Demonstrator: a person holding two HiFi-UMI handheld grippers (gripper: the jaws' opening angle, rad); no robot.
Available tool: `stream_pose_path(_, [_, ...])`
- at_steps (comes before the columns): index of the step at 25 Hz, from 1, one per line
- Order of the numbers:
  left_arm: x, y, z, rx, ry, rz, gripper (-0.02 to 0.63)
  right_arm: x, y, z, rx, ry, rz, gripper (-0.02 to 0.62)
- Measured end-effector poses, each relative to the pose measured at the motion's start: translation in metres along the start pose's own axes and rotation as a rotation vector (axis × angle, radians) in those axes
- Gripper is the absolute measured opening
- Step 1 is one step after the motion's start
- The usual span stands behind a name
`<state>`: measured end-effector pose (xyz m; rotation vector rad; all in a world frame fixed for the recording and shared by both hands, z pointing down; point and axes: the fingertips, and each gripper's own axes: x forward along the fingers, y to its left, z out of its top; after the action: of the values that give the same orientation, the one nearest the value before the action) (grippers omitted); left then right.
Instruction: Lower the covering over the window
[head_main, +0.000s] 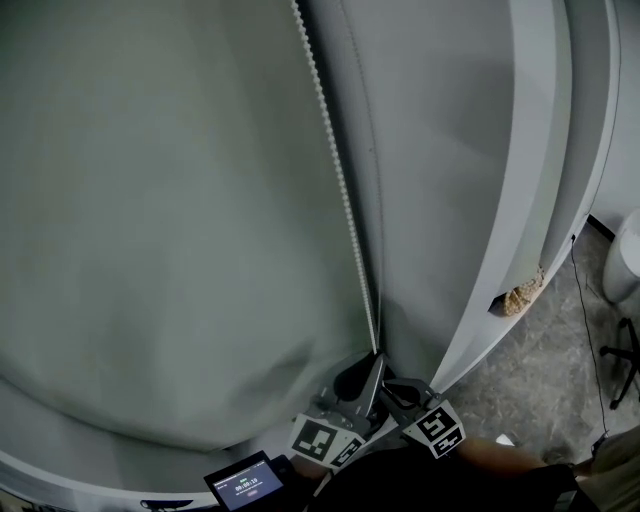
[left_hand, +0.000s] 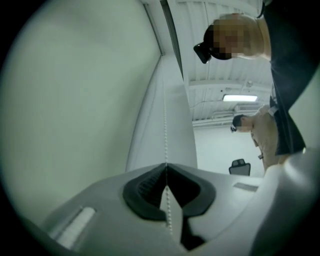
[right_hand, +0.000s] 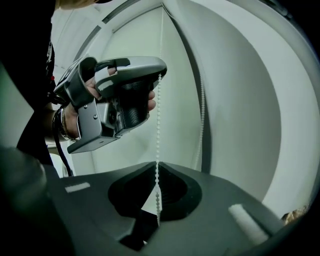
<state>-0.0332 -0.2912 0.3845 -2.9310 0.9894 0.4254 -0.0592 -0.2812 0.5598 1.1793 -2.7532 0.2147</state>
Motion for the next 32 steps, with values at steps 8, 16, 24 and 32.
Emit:
stream_pose_path(8, [-0.002, -0.008, 0.003, 0.032, 0.025, 0.039, 0.008, -0.014, 0.0, 0.002, 0.034, -0.016, 0.019, 0.018])
stream_pose_path(16, [-0.013, 0.01, 0.002, 0.078, 0.015, 0.179, 0.012, -0.028, -0.005, -0.006, 0.09, -0.017, 0.083, 0.092])
stream_pose_path(24, [-0.051, 0.01, -0.026, 0.06, 0.058, 0.4, 0.011, -0.048, 0.002, 0.002, 0.104, -0.048, 0.187, 0.063])
stream_pose_path(32, [-0.121, -0.002, -0.067, 0.012, 0.177, 0.633, 0.013, -0.043, 0.024, -0.006, 0.17, -0.051, 0.327, 0.035])
